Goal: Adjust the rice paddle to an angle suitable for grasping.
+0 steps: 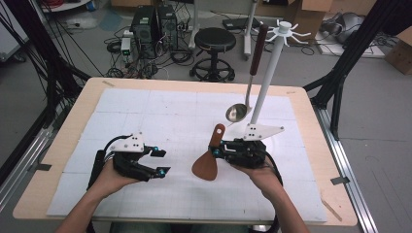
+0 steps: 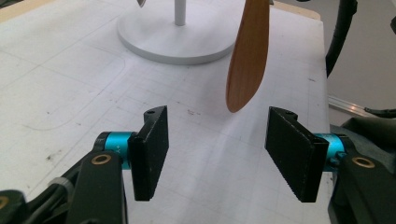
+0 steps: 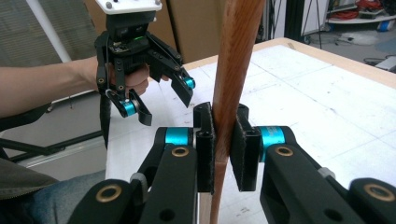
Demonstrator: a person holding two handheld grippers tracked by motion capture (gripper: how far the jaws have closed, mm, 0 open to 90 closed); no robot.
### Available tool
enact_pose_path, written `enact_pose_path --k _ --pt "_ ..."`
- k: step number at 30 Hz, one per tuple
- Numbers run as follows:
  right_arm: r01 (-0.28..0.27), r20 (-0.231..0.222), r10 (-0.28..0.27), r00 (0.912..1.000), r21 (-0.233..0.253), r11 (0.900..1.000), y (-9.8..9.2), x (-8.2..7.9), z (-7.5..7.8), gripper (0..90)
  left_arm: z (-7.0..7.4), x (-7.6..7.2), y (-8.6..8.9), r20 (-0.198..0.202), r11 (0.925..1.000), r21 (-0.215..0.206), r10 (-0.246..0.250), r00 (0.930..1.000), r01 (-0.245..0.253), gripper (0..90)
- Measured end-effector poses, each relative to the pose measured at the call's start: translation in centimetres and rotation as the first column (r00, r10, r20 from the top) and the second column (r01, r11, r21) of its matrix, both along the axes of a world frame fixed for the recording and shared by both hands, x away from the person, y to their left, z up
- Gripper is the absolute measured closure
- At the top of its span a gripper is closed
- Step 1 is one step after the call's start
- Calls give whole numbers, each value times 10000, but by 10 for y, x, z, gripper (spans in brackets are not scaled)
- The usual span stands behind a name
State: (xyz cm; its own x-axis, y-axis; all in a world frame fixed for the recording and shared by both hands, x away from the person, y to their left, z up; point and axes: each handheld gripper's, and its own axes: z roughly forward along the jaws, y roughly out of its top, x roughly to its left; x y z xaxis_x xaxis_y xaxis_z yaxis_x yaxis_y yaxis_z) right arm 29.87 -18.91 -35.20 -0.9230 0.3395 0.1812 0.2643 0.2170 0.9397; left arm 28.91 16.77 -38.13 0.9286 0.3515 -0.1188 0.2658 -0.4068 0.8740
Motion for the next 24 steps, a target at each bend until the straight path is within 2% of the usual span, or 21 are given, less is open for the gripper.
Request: enact_pose_path --k 13,24 --pt "251 -58 -251 9997 -10 9997 -8 2 10 821 0 3 8 4 9991 37 429 9991 -429 325" --pt "453 133 -453 9989 -9 9990 -12 4 23 821 -1 4 16 0 9959 14 900 9959 -900 271"
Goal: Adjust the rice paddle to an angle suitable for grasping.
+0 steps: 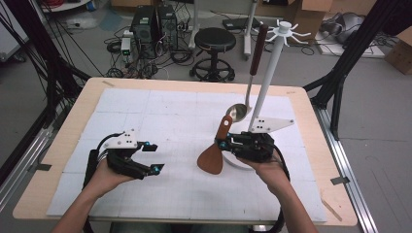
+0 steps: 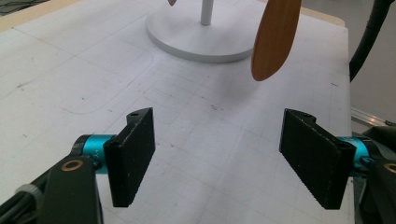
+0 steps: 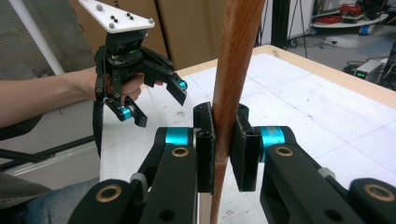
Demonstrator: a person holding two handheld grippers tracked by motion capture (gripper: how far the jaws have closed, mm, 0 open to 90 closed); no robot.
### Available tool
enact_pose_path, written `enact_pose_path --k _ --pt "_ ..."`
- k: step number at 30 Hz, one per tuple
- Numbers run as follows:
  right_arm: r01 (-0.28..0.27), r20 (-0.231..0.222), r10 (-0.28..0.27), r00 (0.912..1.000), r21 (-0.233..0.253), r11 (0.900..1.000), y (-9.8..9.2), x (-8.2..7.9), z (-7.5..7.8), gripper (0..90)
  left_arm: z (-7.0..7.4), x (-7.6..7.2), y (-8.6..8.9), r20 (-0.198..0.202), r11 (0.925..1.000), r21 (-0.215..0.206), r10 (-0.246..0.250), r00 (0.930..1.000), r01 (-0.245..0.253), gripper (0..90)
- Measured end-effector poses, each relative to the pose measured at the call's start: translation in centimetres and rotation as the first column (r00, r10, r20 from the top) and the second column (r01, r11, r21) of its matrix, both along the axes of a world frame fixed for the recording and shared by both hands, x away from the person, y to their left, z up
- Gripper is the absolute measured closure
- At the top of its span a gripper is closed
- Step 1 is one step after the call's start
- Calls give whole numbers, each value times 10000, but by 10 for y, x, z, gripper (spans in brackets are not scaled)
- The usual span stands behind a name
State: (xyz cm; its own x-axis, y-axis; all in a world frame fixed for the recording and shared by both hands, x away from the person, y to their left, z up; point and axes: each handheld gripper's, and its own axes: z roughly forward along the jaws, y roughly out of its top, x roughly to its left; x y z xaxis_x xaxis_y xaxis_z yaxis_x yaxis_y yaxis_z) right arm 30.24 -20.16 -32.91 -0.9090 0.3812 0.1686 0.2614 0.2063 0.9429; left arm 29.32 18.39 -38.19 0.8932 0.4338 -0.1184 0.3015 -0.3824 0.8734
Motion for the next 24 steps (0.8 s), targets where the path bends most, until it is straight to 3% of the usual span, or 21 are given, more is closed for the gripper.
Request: enact_pose_path --k 24 --pt "391 85 -390 9992 -30 9992 -8 4 22 821 -3 4 11 -38 9981 48 622 9981 -622 186"
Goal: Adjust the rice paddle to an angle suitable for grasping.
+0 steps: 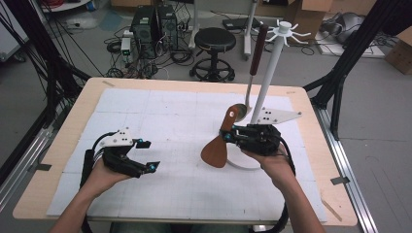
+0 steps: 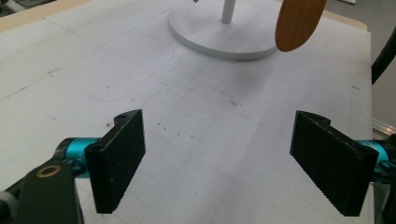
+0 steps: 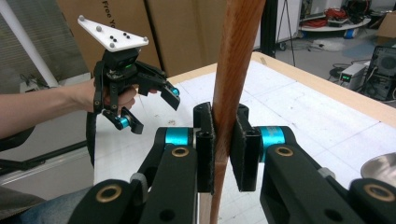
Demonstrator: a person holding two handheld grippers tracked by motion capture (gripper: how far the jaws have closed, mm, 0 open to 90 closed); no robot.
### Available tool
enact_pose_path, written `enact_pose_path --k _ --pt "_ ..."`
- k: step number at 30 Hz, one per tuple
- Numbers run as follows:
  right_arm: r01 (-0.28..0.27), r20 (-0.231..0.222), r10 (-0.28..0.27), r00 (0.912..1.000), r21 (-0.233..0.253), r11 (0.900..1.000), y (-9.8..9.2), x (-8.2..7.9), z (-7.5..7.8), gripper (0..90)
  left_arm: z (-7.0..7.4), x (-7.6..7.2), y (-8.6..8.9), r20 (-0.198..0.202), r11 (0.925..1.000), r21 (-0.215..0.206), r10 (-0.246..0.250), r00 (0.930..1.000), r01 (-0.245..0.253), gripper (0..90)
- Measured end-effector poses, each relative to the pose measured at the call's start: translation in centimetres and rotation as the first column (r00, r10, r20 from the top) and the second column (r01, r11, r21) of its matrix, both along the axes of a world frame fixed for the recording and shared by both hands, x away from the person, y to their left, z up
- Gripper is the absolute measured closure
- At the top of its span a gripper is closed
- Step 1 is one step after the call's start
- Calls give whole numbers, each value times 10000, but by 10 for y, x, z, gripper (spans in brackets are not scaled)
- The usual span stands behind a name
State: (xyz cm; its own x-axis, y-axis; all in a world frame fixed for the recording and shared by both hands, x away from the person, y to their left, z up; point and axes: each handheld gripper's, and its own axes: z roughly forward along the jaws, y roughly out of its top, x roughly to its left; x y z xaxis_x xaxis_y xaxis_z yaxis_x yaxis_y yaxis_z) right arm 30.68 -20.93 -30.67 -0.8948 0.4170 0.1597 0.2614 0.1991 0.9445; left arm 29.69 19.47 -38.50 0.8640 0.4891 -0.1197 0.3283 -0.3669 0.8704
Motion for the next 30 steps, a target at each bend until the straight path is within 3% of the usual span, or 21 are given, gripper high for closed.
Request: enact_pose_path --k 30 --pt "309 154 -307 9994 -98 9995 -4 7 35 821 -2 3 7 -95 9986 -206 476 9988 -477 101"
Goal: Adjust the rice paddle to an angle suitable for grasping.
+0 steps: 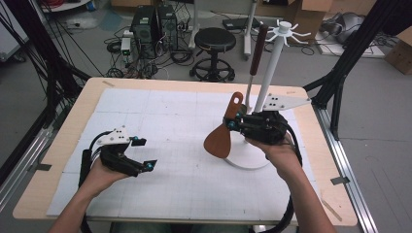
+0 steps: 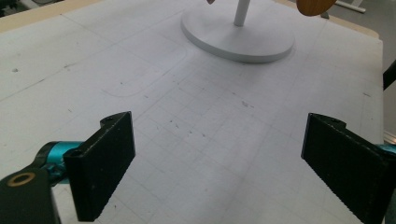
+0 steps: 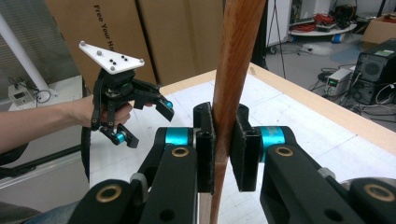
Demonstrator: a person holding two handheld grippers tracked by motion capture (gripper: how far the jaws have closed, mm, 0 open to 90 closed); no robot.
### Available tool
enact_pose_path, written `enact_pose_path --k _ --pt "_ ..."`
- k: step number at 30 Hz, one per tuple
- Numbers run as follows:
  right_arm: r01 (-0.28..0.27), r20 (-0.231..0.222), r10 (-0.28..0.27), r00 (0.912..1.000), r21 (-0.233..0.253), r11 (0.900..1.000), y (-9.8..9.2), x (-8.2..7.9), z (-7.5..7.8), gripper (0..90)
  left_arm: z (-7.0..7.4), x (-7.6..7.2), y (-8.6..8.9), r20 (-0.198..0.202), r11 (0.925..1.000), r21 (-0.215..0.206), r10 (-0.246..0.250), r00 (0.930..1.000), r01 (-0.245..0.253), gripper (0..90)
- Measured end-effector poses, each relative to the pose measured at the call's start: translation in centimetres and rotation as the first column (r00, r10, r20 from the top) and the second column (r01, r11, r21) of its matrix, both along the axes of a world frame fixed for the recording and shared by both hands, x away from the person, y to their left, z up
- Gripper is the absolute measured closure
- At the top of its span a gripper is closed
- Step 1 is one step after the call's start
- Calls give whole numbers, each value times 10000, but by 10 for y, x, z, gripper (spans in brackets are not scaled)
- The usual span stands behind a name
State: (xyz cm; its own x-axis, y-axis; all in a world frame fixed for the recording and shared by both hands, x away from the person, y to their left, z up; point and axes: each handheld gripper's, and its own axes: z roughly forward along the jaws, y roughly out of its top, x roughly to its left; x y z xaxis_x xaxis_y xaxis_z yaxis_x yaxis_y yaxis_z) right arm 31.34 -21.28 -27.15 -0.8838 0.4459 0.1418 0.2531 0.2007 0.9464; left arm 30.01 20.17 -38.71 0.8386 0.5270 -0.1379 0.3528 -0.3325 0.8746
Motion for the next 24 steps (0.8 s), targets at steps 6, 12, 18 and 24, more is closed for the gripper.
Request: enact_pose_path --k 6,12,18,24 --pt "45 51 -45 10000 3 10000 0 1 7 821 0 1 1 17 10000 38 37 10000 -37 83" --pt "88 51 -88 9999 29 10000 0 3 13 820 0 1 2 3 9999 -15 114 9999 -114 76" --pt "150 78 -150 9999 19 9999 -1 4 18 821 0 0 2 12 9999 -56 120 9999 -120 74" --pt "179 112 -179 9998 4 9998 -3 4 24 821 -1 1 3 6 9999 -71 109 9999 -109 73"
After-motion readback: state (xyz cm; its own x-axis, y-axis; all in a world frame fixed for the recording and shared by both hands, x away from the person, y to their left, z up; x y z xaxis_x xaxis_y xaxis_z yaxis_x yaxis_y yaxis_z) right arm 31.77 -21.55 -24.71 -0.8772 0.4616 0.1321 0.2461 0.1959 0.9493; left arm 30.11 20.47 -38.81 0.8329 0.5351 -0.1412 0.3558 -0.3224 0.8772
